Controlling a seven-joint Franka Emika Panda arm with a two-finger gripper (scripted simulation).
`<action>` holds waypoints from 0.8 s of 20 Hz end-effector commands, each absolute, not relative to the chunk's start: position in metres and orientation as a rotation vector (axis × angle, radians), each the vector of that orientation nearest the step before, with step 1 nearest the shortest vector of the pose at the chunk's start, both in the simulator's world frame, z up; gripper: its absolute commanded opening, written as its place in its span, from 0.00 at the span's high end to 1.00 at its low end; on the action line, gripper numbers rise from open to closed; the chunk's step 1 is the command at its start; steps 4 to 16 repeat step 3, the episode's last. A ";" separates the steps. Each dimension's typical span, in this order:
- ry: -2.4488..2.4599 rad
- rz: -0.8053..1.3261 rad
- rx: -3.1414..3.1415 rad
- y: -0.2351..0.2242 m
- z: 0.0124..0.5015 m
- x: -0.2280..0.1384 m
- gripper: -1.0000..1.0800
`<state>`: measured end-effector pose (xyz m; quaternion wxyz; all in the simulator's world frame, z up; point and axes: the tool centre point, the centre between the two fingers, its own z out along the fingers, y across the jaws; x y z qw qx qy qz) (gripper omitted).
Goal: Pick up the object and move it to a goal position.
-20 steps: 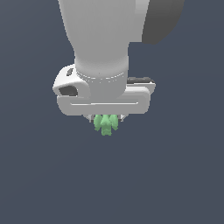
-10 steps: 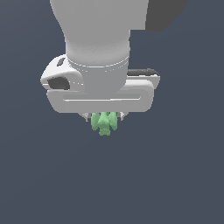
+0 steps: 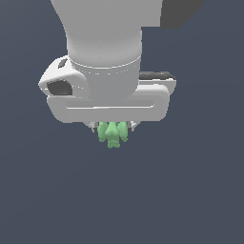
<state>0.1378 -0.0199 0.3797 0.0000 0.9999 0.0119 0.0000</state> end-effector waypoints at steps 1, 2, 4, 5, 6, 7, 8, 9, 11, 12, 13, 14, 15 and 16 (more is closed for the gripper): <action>0.037 0.000 3.141 -0.020 0.381 0.138 1.00; 0.037 0.000 3.141 -0.020 0.381 0.138 1.00; 0.037 0.000 3.141 -0.020 0.381 0.138 1.00; 0.037 0.000 3.141 -0.020 0.381 0.138 1.00; 0.037 0.000 3.141 -0.020 0.381 0.138 1.00; 0.037 0.000 3.141 -0.020 0.381 0.138 1.00; 0.037 0.000 3.141 -0.020 0.381 0.138 1.00; 0.037 0.000 3.141 -0.020 0.381 0.138 1.00; 0.037 0.000 3.141 -0.020 0.381 0.138 1.00; 0.037 0.000 3.141 -0.020 0.381 0.138 1.00; 0.037 0.000 3.141 -0.020 0.381 0.138 1.00; 0.037 0.000 3.141 -0.020 0.381 0.138 1.00; 0.037 0.000 3.141 -0.020 0.381 0.138 1.00; 0.037 0.000 3.141 -0.020 0.381 0.138 1.00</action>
